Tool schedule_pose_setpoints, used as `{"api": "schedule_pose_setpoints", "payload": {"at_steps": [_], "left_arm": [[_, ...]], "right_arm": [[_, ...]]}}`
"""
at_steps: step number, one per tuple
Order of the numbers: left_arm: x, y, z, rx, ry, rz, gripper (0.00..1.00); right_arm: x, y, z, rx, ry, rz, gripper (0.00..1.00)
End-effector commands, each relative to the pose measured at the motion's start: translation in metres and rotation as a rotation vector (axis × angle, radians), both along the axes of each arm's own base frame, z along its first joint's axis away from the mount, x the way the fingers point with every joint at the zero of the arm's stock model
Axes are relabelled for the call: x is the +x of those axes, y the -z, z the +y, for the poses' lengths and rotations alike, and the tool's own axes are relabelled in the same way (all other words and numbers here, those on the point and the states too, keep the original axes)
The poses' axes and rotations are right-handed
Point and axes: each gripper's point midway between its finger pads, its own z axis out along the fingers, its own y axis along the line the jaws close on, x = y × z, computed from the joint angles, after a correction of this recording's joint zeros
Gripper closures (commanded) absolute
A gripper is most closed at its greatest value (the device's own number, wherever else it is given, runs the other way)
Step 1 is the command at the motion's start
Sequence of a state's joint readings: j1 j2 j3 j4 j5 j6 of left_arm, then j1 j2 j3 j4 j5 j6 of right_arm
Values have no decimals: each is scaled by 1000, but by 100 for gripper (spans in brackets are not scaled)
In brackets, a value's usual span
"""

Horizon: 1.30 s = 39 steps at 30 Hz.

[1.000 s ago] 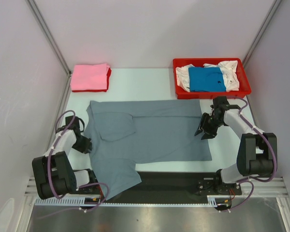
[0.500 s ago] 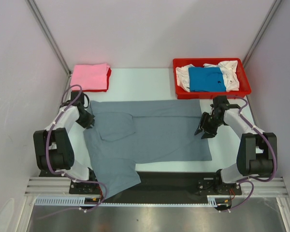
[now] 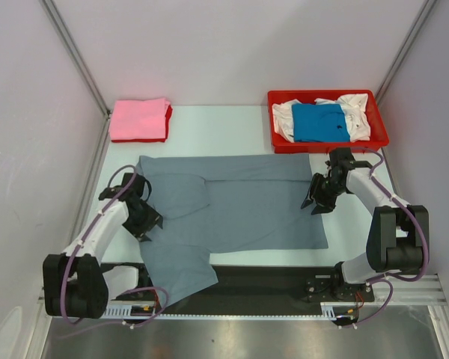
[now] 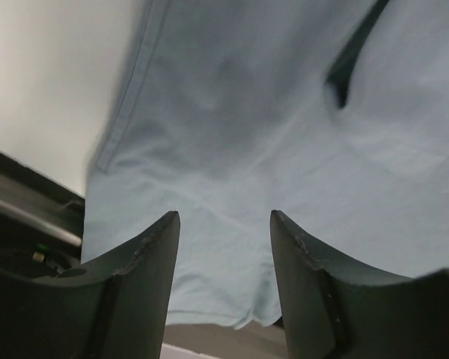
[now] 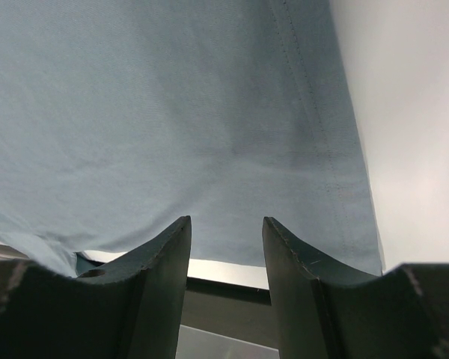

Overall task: Fold and stack the t-shirts
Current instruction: Fold the tshirt

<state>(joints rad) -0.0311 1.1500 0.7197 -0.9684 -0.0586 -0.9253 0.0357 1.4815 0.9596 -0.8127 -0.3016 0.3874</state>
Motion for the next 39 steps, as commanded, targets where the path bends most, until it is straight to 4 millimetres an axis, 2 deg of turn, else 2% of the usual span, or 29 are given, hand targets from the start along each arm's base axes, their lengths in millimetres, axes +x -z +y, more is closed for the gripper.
{"api": "schedule_pose_setpoints", "payload": {"at_steps": [1, 3, 7, 10, 16, 22, 26, 27, 28, 29, 30, 32, 33, 35, 36, 38, 39], "left_arm": [[-21, -2, -9, -23, -54, 50, 42], [-26, -1, -8, -13, -60, 44, 44], [-33, 19, -20, -50, -48, 78, 46], [-20, 33, -28, -67, -33, 52, 44], [-3, 38, -26, -47, -1, 21, 49], [11, 26, -32, -64, 5, -6, 48], [1, 21, -32, -63, -1, 37, 44], [-3, 18, -29, -47, -15, 46, 41], [-10, 10, -27, -38, -20, 63, 31], [-9, 0, -25, -34, -27, 25, 26], [-2, -11, -20, -12, -32, -17, 20], [10, -27, -9, 15, -28, -91, 19], [25, -39, 1, 67, 23, -145, 19], [55, -52, 17, 135, 65, -218, 19], [81, -61, 27, 193, 140, -255, 21], [105, -67, 46, 267, 184, -256, 21], [124, -80, 51, 307, 262, -289, 19]], "right_arm": [[8, -9, 2, 4, -10, -40, 51], [8, -9, 2, 8, -8, -43, 51], [6, -6, 3, 9, -10, -36, 51], [6, -5, 4, 11, -11, -38, 51], [3, -7, 2, 2, -14, -40, 51], [5, -6, 2, 4, -10, -42, 51], [14, -9, 1, -1, -9, -53, 51], [15, -9, -1, -8, -13, -54, 51], [18, -10, -4, -13, -4, -60, 51], [22, -10, -7, -23, 5, -62, 51], [25, -10, -9, -26, 16, -62, 50], [33, -8, -16, -52, 32, -78, 49], [36, -4, -19, -68, 33, -77, 48], [46, 1, -34, -91, 69, -84, 47], [51, 4, -36, -98, 71, -76, 47], [58, 7, -43, -116, 75, -84, 46], [61, 9, -44, -117, 76, -86, 46]]}}
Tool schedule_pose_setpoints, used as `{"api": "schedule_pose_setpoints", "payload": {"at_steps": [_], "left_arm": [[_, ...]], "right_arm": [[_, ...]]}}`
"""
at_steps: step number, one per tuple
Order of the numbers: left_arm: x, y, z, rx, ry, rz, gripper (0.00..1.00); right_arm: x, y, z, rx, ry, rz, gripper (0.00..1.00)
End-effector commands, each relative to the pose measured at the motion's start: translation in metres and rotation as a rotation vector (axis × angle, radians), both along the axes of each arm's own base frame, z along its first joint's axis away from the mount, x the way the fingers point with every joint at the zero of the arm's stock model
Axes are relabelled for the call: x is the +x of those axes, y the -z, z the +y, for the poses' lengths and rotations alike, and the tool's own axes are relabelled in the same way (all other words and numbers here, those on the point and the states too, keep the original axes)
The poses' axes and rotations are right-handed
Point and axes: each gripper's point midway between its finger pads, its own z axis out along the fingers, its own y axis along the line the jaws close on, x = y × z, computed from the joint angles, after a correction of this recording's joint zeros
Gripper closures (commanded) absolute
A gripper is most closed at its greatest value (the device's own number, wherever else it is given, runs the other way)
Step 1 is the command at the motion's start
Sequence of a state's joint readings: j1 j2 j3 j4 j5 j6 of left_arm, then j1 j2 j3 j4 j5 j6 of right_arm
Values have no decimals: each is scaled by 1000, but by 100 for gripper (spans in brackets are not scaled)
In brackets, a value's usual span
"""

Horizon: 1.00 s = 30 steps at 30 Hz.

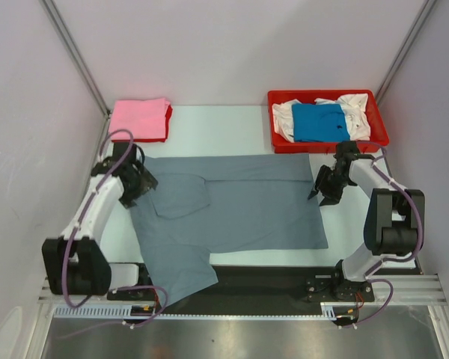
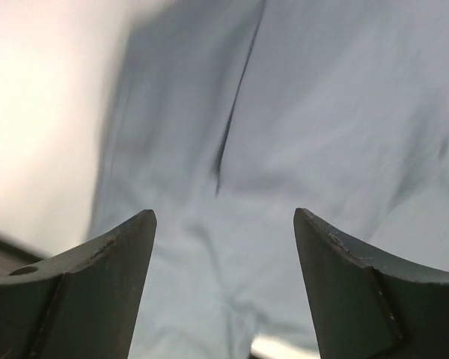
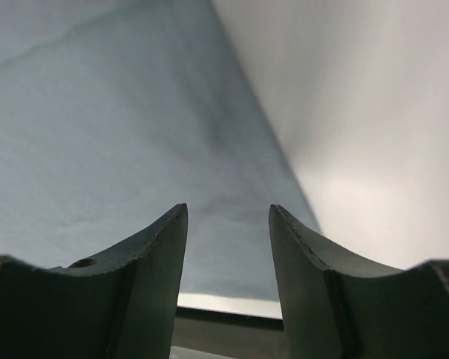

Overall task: Fold and stack the t-shirts
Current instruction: Fold the tshirt

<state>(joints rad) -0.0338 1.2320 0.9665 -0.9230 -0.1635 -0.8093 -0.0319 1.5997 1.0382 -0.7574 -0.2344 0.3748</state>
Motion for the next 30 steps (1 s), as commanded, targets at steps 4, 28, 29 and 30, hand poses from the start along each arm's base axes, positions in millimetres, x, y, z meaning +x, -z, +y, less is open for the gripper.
{"api": "schedule_pose_setpoints", "payload": {"at_steps": [4, 28, 29, 30], "left_arm": [[123, -35, 68, 262, 243, -224, 10], [249, 70, 73, 84, 549, -139, 32], [250, 72, 71, 76, 556, -141, 35], [253, 72, 67, 71, 564, -149, 41]], "right_arm": [[32, 9, -12, -25, -19, -74, 47], [34, 47, -19, -91, -103, 4, 53], [34, 48, -19, -95, -103, 7, 54], [34, 48, -19, -98, -102, 9, 55]]}}
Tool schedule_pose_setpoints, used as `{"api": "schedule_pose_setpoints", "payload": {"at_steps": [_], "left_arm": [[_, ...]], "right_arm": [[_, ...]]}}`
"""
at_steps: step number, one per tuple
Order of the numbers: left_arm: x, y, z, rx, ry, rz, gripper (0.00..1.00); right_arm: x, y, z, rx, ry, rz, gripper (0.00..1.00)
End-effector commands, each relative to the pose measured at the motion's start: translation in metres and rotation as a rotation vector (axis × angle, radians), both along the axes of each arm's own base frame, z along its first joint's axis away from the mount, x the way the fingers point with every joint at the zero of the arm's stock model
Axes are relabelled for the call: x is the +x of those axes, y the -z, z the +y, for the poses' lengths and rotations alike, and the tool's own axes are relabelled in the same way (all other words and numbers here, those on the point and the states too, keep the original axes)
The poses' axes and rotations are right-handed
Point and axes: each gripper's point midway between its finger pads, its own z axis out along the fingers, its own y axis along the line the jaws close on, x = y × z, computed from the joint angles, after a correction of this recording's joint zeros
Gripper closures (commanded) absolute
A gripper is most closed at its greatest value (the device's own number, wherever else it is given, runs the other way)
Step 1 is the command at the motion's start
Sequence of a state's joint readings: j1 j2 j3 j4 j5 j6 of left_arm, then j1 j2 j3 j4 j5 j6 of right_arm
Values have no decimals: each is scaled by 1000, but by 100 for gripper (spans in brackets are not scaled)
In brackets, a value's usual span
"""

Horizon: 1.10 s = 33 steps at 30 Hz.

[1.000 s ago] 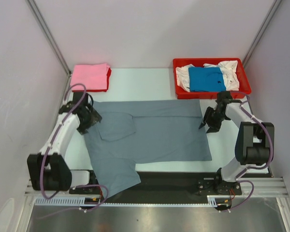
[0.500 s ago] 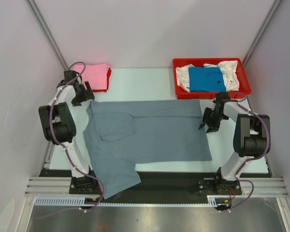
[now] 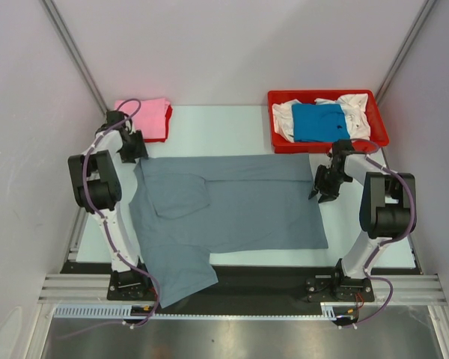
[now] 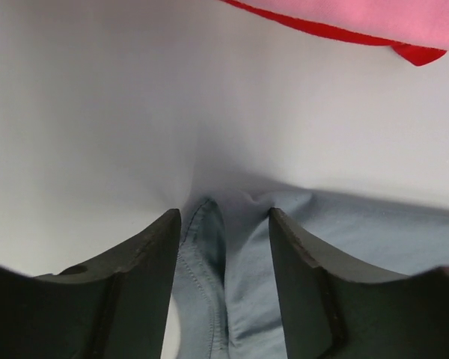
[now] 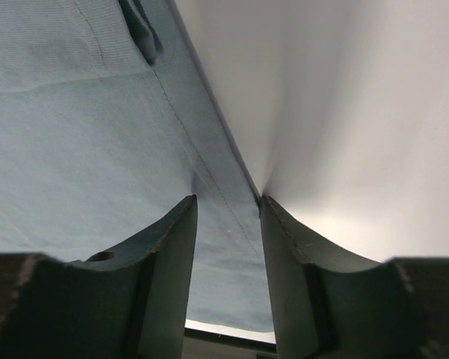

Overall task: Fold and stack the t-shirts
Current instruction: Fold the tshirt

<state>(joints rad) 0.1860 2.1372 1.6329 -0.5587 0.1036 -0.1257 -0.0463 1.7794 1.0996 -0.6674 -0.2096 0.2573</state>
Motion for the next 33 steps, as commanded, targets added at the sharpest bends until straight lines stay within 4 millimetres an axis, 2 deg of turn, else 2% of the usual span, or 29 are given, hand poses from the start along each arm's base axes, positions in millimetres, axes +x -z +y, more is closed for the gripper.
{"api": "schedule_pose_setpoints", "payload": {"at_steps": [1, 3, 5, 9, 10, 11, 14, 18, 20, 25, 27, 28, 33], "left_arm": [[19, -5, -13, -16, 63, -50, 44], [20, -2, -17, -11, 74, -48, 53], [21, -3, -18, -12, 69, -53, 56], [25, -8, -19, -8, 55, -78, 75], [26, -9, -19, -9, 51, -84, 77], [28, -10, -19, -11, 43, -91, 79], [40, -18, -21, -18, 33, -135, 87], [64, -25, -22, -24, 17, -206, 99], [71, -20, -26, -51, 11, -209, 100], [102, -35, -42, -67, 44, -291, 100], [110, -29, -51, -84, 62, -290, 100], [119, -38, -58, -85, 75, -315, 100], [140, -41, -85, -96, 124, -329, 98]], "right_arm": [[6, 13, -3, -55, -15, 3, 56], [4, 14, -4, -65, -8, 8, 61], [4, 15, -3, -63, -7, 7, 66], [2, 17, -6, -78, 10, 16, 78], [1, 18, -7, -80, 16, 20, 80], [1, 18, -8, -78, 28, 20, 87], [-7, 22, -7, -40, 81, 41, 98], [-25, 29, -7, -24, 146, 68, 100], [-37, 32, -7, -13, 175, 91, 100], [-60, 33, -10, -5, 242, 116, 100], [-69, 30, -9, 1, 274, 114, 100], [-71, 29, -11, 1, 292, 115, 100], [-80, 20, -24, -23, 339, 90, 100]]}}
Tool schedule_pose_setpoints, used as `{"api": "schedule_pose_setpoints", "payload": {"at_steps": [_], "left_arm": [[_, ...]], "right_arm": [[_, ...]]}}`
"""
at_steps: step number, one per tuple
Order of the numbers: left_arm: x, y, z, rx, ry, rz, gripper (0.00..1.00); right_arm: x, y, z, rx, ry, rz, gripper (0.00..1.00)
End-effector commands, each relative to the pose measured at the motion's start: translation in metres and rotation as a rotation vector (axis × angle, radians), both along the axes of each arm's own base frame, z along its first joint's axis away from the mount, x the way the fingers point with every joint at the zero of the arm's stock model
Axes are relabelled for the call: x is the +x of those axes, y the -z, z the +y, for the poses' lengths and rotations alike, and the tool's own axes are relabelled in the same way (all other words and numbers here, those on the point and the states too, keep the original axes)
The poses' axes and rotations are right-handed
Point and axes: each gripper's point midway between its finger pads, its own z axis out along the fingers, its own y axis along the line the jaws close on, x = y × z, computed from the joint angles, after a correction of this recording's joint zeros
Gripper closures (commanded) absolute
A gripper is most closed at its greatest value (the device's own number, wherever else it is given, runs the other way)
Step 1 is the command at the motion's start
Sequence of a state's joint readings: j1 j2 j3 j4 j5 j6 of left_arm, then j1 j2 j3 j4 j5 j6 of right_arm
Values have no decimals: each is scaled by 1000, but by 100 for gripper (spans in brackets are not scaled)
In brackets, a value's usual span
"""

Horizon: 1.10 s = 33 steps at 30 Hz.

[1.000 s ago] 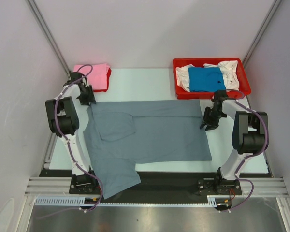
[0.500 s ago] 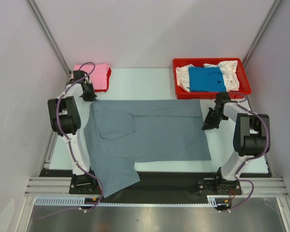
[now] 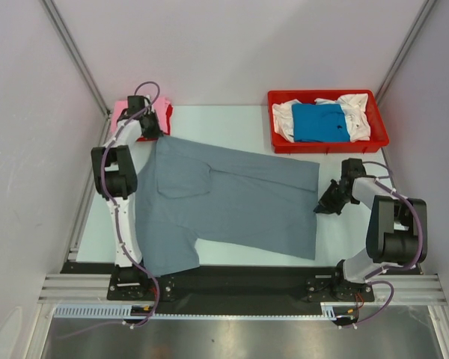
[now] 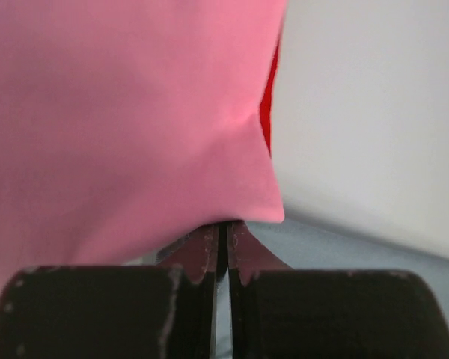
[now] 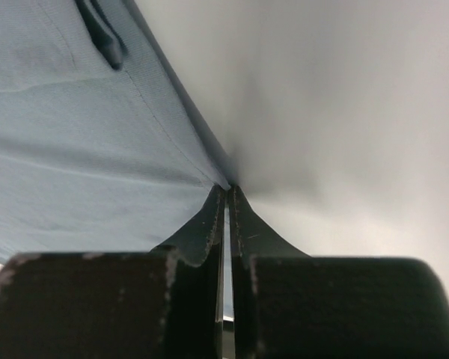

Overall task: Fold and stack the t-shirts
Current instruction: Fold the tshirt

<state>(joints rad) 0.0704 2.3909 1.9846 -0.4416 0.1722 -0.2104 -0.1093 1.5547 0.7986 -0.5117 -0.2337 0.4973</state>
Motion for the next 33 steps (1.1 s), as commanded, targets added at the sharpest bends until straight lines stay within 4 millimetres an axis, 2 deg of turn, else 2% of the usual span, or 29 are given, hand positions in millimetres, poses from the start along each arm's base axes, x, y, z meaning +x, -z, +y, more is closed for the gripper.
{"api": "schedule_pose_setpoints", "payload": {"at_steps": [1, 2, 3, 5, 6, 7, 8, 9, 10, 11, 12, 13, 14, 15, 16, 17, 18, 20, 21, 23, 27, 28, 31, 33], "left_arm": [[33, -37, -23, -19, 40, -121, 93], [34, -39, -23, -17, 31, -121, 85], [33, -49, -18, 4, 5, -126, 61], [30, -63, -8, 44, -28, -131, 50], [23, -69, -4, 66, -40, -116, 43], [16, -95, 5, 112, -67, -144, 42], [9, -107, 10, 145, -68, -152, 40], [-6, -104, 19, 178, -94, -113, 38], [-16, -116, 24, 197, -114, -114, 36], [-32, -149, 34, 216, -173, -152, 33], [-60, -134, 42, 221, -211, -76, 31], [-78, -136, 47, 216, -248, -58, 31], [-104, -167, 52, 180, -335, -104, 31], [-125, -164, 58, 157, -383, -84, 34], [-161, -125, 56, 143, -405, 18, 36], [-181, -125, 53, 108, -454, 22, 39], [-218, -115, 49, 95, -469, 62, 45], [-257, -98, 39, 67, -521, 137, 43], [-285, -88, 35, 55, -543, 153, 42], [-314, -76, 31, 3, -632, 194, 36], [-369, -59, 29, -125, -852, 264, 36], [-376, -66, 29, -157, -885, 227, 36], [-402, -57, 30, -193, -982, 263, 37], [-422, -43, 35, -166, -1038, 328, 42]], "right_arm": [[-38, 14, -24, -91, 47, 134, 100], [-37, 13, -26, -91, 41, 132, 100], [-37, 12, -25, -88, 24, 130, 100], [-30, 5, -27, -102, -8, 113, 96], [-28, 2, -25, -118, -27, 110, 88], [-30, -2, -30, -156, -32, 118, 80], [-23, -11, -30, -174, -43, 96, 70], [-24, -15, -28, -185, -54, 97, 67], [-21, -20, -27, -195, -60, 84, 64], [-16, -30, -26, -197, -61, 52, 59], [-17, -34, -25, -197, -67, 51, 57], [-15, -38, -20, -189, -84, 40, 56], [-14, -42, -18, -184, -91, 30, 55], [-11, -47, -16, -177, -103, 15, 55], [-11, -50, -9, -152, -121, 4, 55], [-10, -53, -5, -138, -136, -7, 55], [-8, -57, -1, -125, -146, -24, 54], [-6, -63, 14, -93, -190, -59, 54], [-5, -65, 20, -72, -207, -76, 54], [-7, -65, 36, -51, -263, -87, 54], [-10, -67, 54, 16, -310, -98, 54], [-10, -68, 57, 26, -314, -102, 54], [-12, -74, 66, 49, -331, -116, 54], [-14, -77, 72, 71, -344, -121, 54]]}}
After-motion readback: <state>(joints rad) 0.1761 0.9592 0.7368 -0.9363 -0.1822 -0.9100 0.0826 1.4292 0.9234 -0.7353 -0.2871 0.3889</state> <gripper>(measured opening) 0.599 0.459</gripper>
